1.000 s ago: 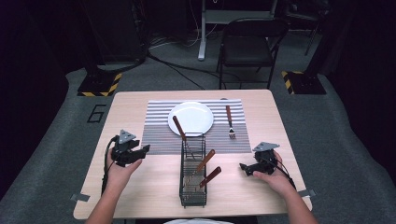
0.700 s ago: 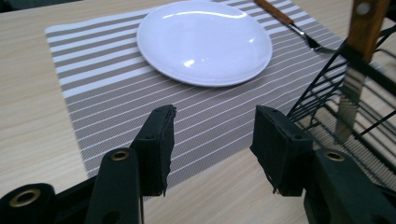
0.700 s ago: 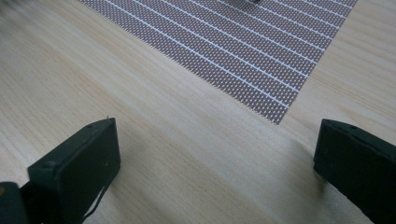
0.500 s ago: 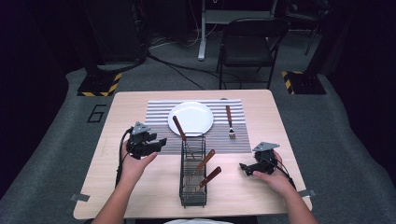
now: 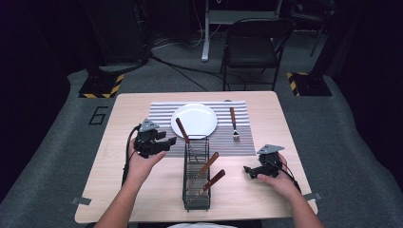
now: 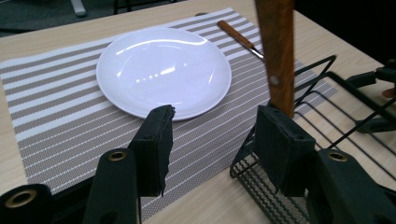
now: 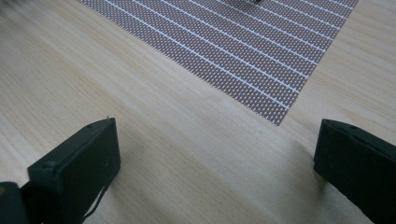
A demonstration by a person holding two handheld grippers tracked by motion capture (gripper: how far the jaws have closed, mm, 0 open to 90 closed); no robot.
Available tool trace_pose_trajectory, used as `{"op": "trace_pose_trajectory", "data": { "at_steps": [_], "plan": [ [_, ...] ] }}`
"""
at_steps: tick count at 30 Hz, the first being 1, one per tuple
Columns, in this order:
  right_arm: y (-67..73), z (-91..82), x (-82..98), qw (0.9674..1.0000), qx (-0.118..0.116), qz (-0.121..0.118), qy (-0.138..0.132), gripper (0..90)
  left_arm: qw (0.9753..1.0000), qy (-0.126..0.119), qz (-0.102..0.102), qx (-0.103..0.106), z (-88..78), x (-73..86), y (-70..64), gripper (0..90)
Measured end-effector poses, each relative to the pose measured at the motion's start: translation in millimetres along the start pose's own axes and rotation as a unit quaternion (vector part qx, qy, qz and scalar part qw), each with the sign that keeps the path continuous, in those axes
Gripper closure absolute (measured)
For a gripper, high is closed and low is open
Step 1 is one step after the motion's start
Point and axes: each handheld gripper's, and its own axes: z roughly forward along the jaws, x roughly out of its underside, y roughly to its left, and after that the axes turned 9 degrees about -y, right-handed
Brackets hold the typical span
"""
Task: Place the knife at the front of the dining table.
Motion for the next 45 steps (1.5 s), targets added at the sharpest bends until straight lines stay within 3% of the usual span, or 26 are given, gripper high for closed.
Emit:
{"op": "trace_pose_trajectory", "data": {
  "at_steps": [5, 20, 24, 25, 35, 45],
  "plan": [
    [0.0, 0.0, 0.0, 1.0000, 0.000, 0.000, 0.000, 0.0, 0.9998, -0.002, 0.011, 0.016, -0.3, -9.4, -8.0, 46.8],
    [-0.5, 0.2, 0.0, 1.0000, -0.001, -0.003, -0.001, 0.0, 0.9990, 0.000, 0.008, 0.043, 15.7, -17.2, -19.7, 46.0],
    [-0.5, 0.2, 0.0, 1.0000, -0.001, -0.003, 0.000, 0.0, 0.9988, 0.001, 0.004, 0.049, 20.8, -15.0, -22.2, 48.1],
    [-0.5, 0.2, 0.0, 1.0000, -0.001, -0.003, 0.000, 0.0, 0.9986, 0.007, 0.004, 0.052, 22.9, -13.6, -23.3, 53.4],
    [-0.4, 0.3, -0.1, 1.0000, -0.003, -0.002, -0.001, 0.0, 0.9982, 0.014, 0.009, 0.058, 31.8, -11.0, -26.8, 60.5],
    [-0.4, 0.3, -0.1, 1.0000, -0.003, -0.002, -0.001, 0.0, 0.9988, 0.014, 0.017, 0.044, 32.5, -7.2, -32.3, 67.0]
  ]
}}
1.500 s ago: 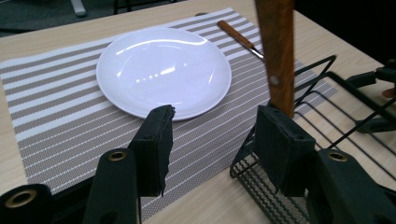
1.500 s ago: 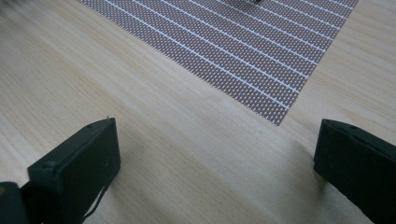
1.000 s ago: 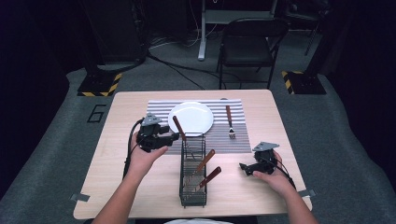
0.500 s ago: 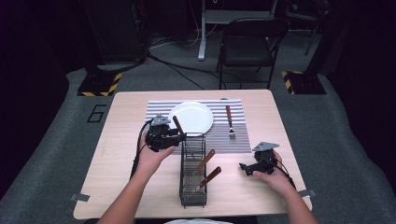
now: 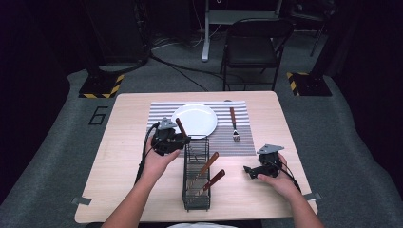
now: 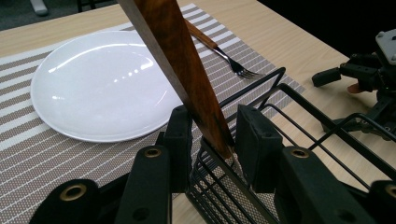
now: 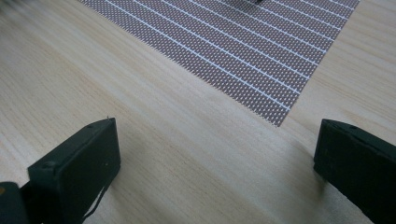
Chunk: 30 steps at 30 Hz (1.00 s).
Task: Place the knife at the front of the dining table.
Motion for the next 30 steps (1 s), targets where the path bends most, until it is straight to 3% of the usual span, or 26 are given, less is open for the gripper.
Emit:
{"op": "trace_pose_trajectory", "data": {
  "at_steps": [5, 9, 17, 25, 30],
  "plan": [
    [0.0, 0.0, 0.0, 1.0000, 0.000, 0.000, 0.000, 0.0, 0.9998, -0.002, 0.020, -0.008, -5.3, -0.2, -10.4, 67.9],
    [-0.2, 0.1, 0.0, 1.0000, 0.000, -0.001, 0.000, 0.0, 0.9992, -0.011, 0.039, 0.003, -6.2, -2.1, -21.1, 70.0],
    [-0.2, 0.1, 0.0, 1.0000, 0.000, -0.002, 0.000, 0.0, 0.9984, -0.031, 0.017, 0.043, 1.5, -1.7, -26.0, 75.2],
    [-0.5, 0.3, -0.1, 1.0000, -0.001, -0.005, -0.001, 0.0, 0.9979, -0.027, 0.030, 0.051, 5.3, -4.6, -32.1, 76.4],
    [-0.5, 0.3, -0.1, 1.0000, -0.001, -0.005, -0.001, 0.0, 0.9979, -0.028, 0.023, 0.054, 2.8, -6.3, -28.9, 76.4]
  ]
}}
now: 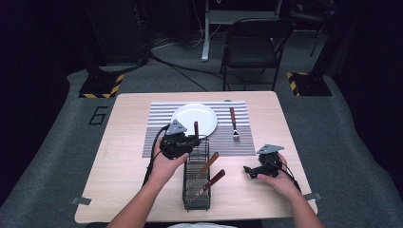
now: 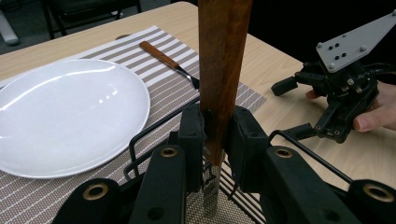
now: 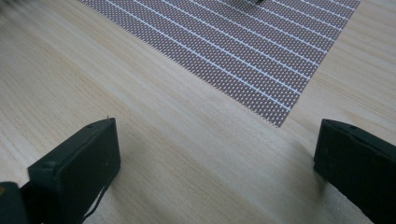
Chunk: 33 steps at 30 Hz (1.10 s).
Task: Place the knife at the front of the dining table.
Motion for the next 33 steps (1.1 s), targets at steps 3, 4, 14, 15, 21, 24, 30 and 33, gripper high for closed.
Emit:
{"op": "trace_pose_trajectory", "data": {
  "at_steps": [3, 4, 14, 15, 21, 24, 30, 33],
  "plan": [
    [0.0, 0.0, 0.0, 1.0000, 0.000, 0.000, 0.000, 0.0, 1.0000, -0.002, 0.000, 0.000, -3.5, -3.5, 0.9, 76.4],
    [0.0, 0.0, 0.0, 1.0000, 0.000, 0.000, 0.000, 0.0, 1.0000, -0.004, 0.002, -0.001, -4.1, -4.4, 1.0, 76.4],
    [0.0, 0.1, 0.0, 1.0000, 0.000, 0.000, 0.000, 0.0, 0.9999, -0.011, 0.001, -0.001, -12.9, -17.6, 2.5, 76.4],
    [0.0, 0.1, 0.0, 1.0000, 0.000, -0.001, 0.000, 0.0, 0.9999, -0.014, -0.001, 0.000, -13.8, -19.2, 2.8, 76.4],
    [0.0, 0.1, 0.0, 1.0000, 0.000, 0.000, 0.000, 0.0, 0.9997, -0.022, 0.001, 0.000, -21.6, -33.6, 2.8, 76.4],
    [0.0, 0.1, 0.0, 1.0000, 0.000, -0.001, 0.000, 0.0, 0.9996, -0.026, 0.008, -0.002, -26.2, -41.9, 1.6, 76.4],
    [0.0, 0.1, 0.0, 1.0000, 0.000, 0.000, 0.000, 0.0, 0.9994, -0.033, 0.014, -0.001, -35.0, -59.7, 0.5, 76.4],
    [0.0, 0.1, 0.0, 1.0000, 0.000, 0.000, 0.000, 0.0, 0.9991, -0.039, 0.018, -0.003, -39.5, -68.6, -0.5, 76.4]
  ]
}}
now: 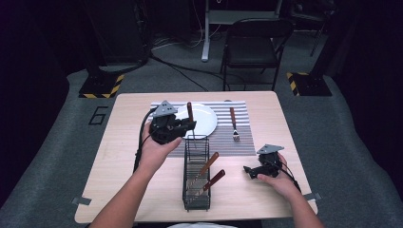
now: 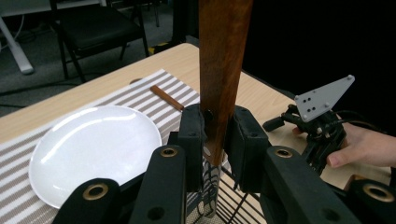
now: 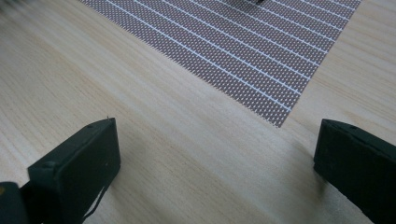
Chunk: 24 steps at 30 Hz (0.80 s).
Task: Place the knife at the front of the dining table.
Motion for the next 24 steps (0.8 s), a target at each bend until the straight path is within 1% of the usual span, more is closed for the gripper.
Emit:
{"op": "trace_pose_trajectory", "data": {
  "at_steps": [2, 3, 4, 8, 10, 11, 12, 13, 16, 19, 20, 22, 24],
  "plan": [
    [0.0, 0.0, 0.0, 1.0000, 0.000, 0.000, 0.000, 0.0, 1.0000, -0.001, 0.001, -0.001, -0.8, -2.0, -0.1, 76.4],
    [0.0, 0.0, 0.0, 1.0000, 0.000, 0.000, 0.000, 0.0, 1.0000, -0.003, 0.002, -0.002, -3.0, -6.7, 0.1, 76.4],
    [0.0, 0.0, 0.0, 1.0000, 0.000, 0.000, 0.000, 0.0, 1.0000, -0.003, 0.002, -0.002, -3.0, -6.7, 0.1, 76.4],
    [0.0, 0.0, 0.0, 1.0000, 0.000, 0.000, 0.000, 0.0, 1.0000, -0.004, 0.004, -0.005, -5.7, -15.7, 0.1, 76.4],
    [0.0, 0.0, 0.0, 1.0000, 0.000, 0.000, 0.000, 0.0, 1.0000, -0.008, 0.002, -0.003, -8.8, -22.8, 0.4, 76.4],
    [0.0, 0.0, 0.0, 1.0000, 0.000, 0.000, 0.000, 0.0, 1.0000, -0.008, 0.002, -0.003, -8.8, -22.8, 0.4, 76.4],
    [0.0, 0.0, 0.0, 1.0000, 0.000, 0.000, 0.000, 0.0, 0.9999, -0.011, 0.005, -0.006, -10.9, -26.7, 0.9, 76.4],
    [0.0, 0.0, 0.0, 1.0000, 0.000, 0.000, 0.000, 0.0, 0.9999, -0.011, 0.005, -0.006, -10.9, -26.7, 0.9, 76.4],
    [0.0, 0.0, 0.0, 1.0000, 0.000, 0.000, 0.000, 0.0, 0.9997, -0.017, 0.008, -0.012, -17.6, -34.0, 3.0, 76.4],
    [0.0, 0.0, 0.0, 1.0000, 0.000, 0.000, 0.000, 0.0, 0.9997, -0.020, 0.008, -0.015, -21.3, -36.2, 4.9, 76.4],
    [0.0, 0.0, 0.0, 1.0000, 0.000, 0.000, 0.000, 0.0, 0.9996, -0.022, 0.004, -0.016, -24.5, -37.2, 7.4, 76.4],
    [0.0, 0.0, 0.0, 1.0000, 0.000, 0.000, 0.000, 0.0, 0.9996, -0.024, 0.003, -0.017, -25.9, -37.4, 9.1, 76.4],
    [0.0, 0.0, 0.0, 1.0000, 0.000, 0.000, 0.000, 0.0, 0.9994, -0.025, 0.001, -0.023, -29.3, -37.4, 12.7, 76.4]
  ]
}}
